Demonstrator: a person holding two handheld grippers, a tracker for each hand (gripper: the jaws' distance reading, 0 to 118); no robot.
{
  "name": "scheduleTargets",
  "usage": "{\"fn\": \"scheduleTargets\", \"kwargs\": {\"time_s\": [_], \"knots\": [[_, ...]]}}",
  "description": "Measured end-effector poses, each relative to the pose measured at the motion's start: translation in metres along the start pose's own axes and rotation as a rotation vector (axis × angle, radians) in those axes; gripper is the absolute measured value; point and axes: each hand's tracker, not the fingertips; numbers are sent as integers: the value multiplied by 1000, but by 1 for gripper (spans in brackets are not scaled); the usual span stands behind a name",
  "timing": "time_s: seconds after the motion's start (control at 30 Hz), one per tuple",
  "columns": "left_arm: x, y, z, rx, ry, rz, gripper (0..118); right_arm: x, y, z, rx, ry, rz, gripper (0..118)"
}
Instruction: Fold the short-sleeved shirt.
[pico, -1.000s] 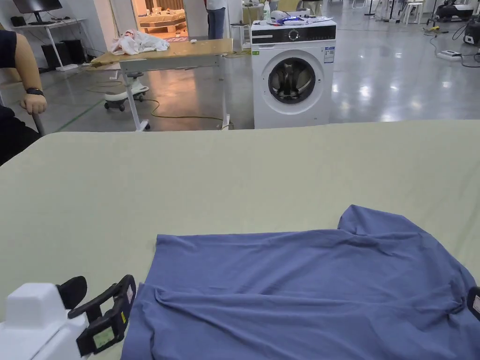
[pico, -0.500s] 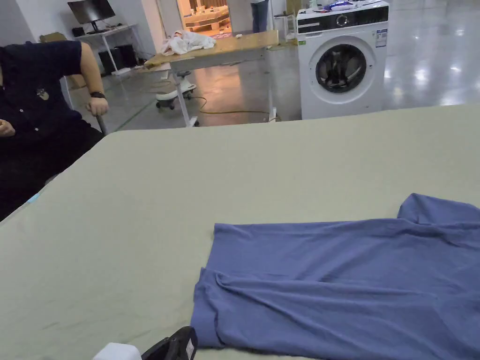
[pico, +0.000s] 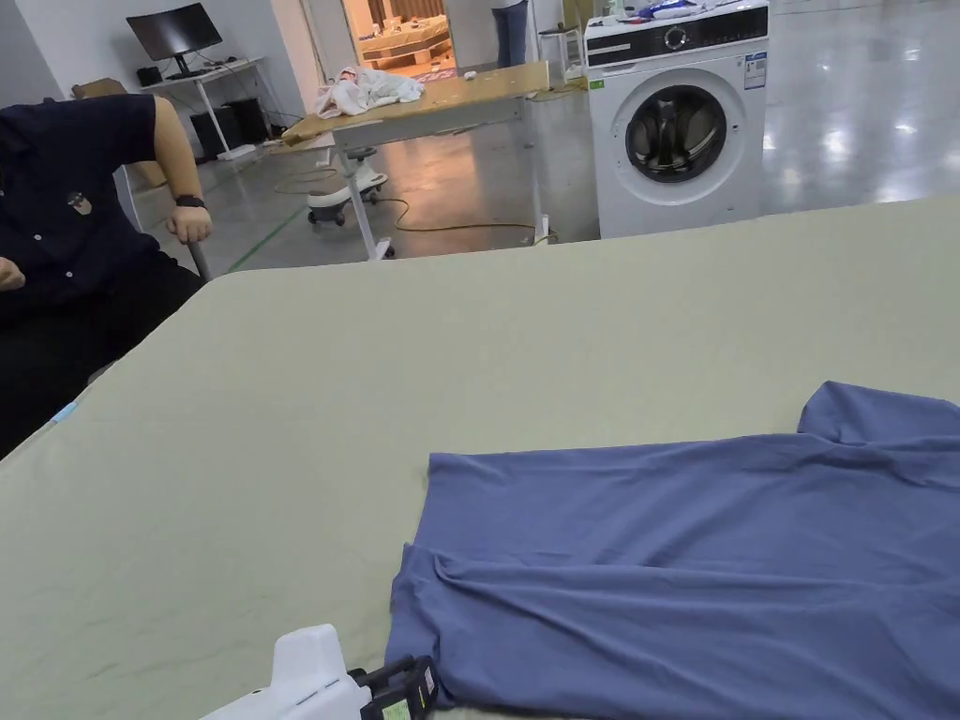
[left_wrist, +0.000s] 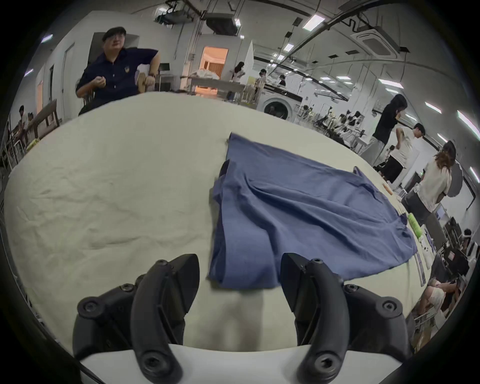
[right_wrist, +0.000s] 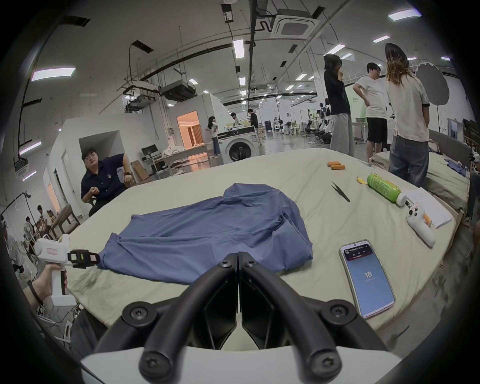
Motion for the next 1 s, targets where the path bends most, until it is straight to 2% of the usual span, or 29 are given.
{"fn": "scheduleTargets", "kwargs": {"time_s": [0.07,0.1,0.13,0.27,0.3,0.4,0.43,0.5,0.53,0.6,0.7,0.73,0.77,0.8,0.83,0.87,0.9,1.0], "knots": [[1,3,-12,-20,19,0,27,4,-2,3,-15,-19,7,0],[2,2,-18,-30,27,-11,20,6,-4,3,-26,-29,8,0],[5,-1,-21,-53,68,-48,20,8,-5,2,-32,-41,6,0],[21,-2,-21,-88,72,-199,14,20,-3,-7,-55,-59,-8,0],[25,-2,-24,-115,74,-243,10,24,-2,-15,-61,-64,-6,0],[35,-3,-34,-149,116,-342,10,40,3,-56,-110,-104,16,0],[37,-4,-35,-149,124,-347,10,47,5,-73,-152,-129,-5,8],[37,-5,-35,-144,127,-353,10,70,-3,-106,-205,-188,-85,61],[38,-7,-34,-141,127,-354,10,79,-5,-120,-211,-189,-128,72],[34,-6,-33,-132,117,-328,10,91,-9,-142,-243,-207,-186,68],[35,-4,-27,-133,94,-283,10,99,-17,-165,-327,-208,-190,66],[35,-4,-27,-134,91,-281,10,96,-17,-163,-307,-215,-178,52],[35,-4,-26,-135,89,-280,10,94,-13,-158,-291,-232,-157,25],[28,-3,-25,-132,88,-276,8,93,-9,-153,-280,-205,-145,9],[26,-2,-23,-127,86,-268,1,91,-9,-152,-296,-137,-155,9],[24,-1,-20,-122,77,-269,0,86,-8,-149,-297,-193,-147,9],[21,-2,-12,-80,43,-299,0,82,-6,-144,-301,-234,-92,9],[10,5,16,-41,34,-186,0,64,5,-125,-292,-269,-42,9]]}}
